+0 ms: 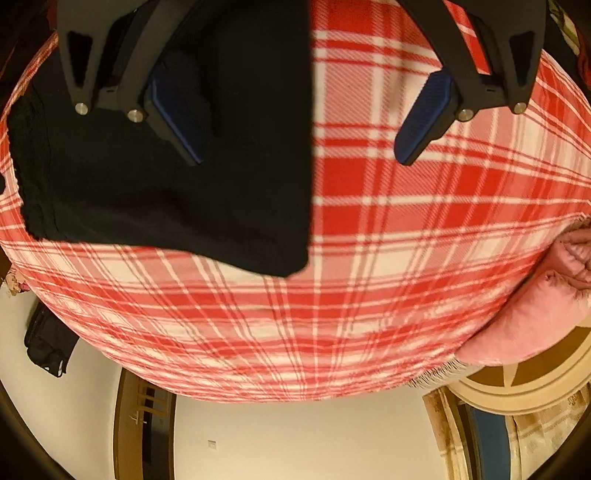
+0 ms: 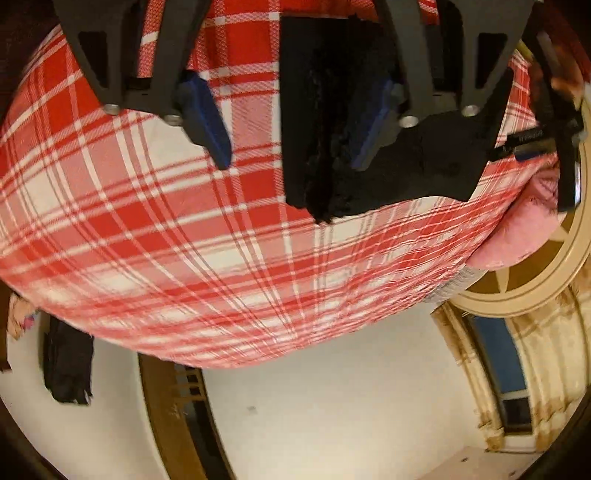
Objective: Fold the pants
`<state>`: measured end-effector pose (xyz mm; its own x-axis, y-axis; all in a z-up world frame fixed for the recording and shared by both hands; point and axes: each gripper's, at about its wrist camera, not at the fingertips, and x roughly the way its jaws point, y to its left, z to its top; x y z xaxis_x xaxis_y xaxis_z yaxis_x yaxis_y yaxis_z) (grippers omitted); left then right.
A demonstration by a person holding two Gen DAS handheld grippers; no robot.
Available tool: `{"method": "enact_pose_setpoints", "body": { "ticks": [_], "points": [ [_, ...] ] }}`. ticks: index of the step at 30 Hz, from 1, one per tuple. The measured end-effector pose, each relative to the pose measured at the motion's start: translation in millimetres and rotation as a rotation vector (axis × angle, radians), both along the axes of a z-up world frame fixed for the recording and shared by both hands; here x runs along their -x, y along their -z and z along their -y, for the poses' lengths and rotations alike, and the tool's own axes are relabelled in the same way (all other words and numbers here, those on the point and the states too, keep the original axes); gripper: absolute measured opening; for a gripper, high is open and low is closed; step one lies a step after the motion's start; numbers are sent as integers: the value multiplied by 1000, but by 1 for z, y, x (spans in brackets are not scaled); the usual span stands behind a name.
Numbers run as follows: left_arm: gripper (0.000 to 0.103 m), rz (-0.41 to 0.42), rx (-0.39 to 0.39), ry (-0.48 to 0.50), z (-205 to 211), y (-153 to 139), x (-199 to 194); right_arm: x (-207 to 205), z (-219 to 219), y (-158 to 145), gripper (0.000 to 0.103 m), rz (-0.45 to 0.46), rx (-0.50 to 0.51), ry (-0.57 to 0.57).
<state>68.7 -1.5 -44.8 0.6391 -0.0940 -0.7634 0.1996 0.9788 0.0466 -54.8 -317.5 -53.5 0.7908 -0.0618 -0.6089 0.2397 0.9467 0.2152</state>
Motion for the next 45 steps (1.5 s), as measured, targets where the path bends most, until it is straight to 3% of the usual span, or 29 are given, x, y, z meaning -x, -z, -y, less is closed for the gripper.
{"method": "enact_pose_setpoints", "body": {
  "ticks": [9,12,16,18,21,24,25,28,33,37,39,41,45],
  "points": [
    [103,20,20,-42,-25,-20,-54,-22,-50,-9,55,13,-12,-206],
    [103,-3,-26,-24,-17,-10,-82,-34,-79,-6,55,-12,32,-280],
    [103,-41,-137,8,-2,22,-105,-38,-89,1,55,-38,48,-286],
    [103,-80,-67,19,-4,32,-117,-38,-81,4,55,-53,35,-252],
    [103,-112,-24,12,-7,31,-131,-35,-62,6,55,-65,-17,-191],
    [103,-166,-5,-49,-13,36,-143,-26,-42,4,55,-47,-66,-131],
    [103,-202,44,-63,-18,35,-144,-23,-38,1,55,-40,-61,-115],
    [103,-171,88,-72,-25,16,-127,-18,-24,0,55,-39,-39,-70],
    [103,-78,65,1,-19,-12,-72,-38,-5,-3,55,-36,-31,-50],
    [103,-61,56,4,-14,-6,-51,-77,-9,14,55,-132,82,-59],
    [103,-115,25,-8,-6,14,-50,-100,-7,36,54,-244,110,-51],
    [103,-165,20,-20,-4,26,-55,-102,8,42,56,-218,22,-17],
    [103,-164,57,-33,-9,27,-56,-90,28,41,56,-159,-114,-3]
  ]
}}
